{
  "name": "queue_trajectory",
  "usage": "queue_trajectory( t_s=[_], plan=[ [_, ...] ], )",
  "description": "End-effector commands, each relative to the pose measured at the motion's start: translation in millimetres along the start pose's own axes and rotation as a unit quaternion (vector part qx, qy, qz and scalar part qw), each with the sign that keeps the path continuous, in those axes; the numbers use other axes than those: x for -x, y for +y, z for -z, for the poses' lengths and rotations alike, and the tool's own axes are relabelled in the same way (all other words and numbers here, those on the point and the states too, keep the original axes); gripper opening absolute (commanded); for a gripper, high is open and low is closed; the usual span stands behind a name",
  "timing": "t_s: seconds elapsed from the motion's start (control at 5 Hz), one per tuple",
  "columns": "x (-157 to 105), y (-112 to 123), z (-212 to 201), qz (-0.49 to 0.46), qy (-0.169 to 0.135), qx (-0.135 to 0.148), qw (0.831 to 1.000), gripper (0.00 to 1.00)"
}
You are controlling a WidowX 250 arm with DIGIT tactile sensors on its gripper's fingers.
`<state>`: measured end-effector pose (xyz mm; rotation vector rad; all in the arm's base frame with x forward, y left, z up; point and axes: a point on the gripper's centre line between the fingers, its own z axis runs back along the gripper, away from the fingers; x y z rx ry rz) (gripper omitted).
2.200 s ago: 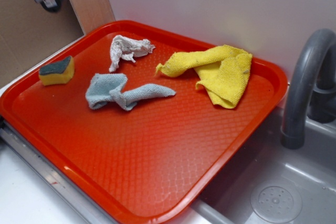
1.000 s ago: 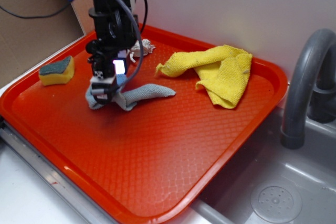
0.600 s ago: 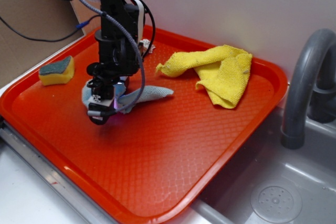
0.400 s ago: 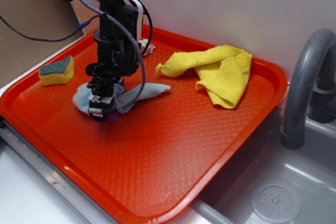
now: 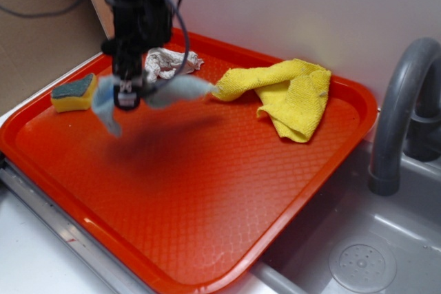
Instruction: Grab the blue cloth.
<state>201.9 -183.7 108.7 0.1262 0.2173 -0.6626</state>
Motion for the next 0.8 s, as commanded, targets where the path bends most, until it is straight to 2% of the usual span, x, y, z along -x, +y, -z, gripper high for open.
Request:
queue_trajectory(
  t_s=[0.0, 0.2, 0.4, 0.6],
  plan=[
    [47, 28, -89, -0.24, -0.055, 0.046, 0.968, 0.0],
    [80, 41, -119, -0.369, -0.075, 0.011, 0.926, 0.0],
    [103, 56, -136, -0.473, -0.105, 0.04, 0.874, 0.0],
    [90, 57, -130, -0.463, -0.104, 0.007, 0.88, 0.0]
  ],
)
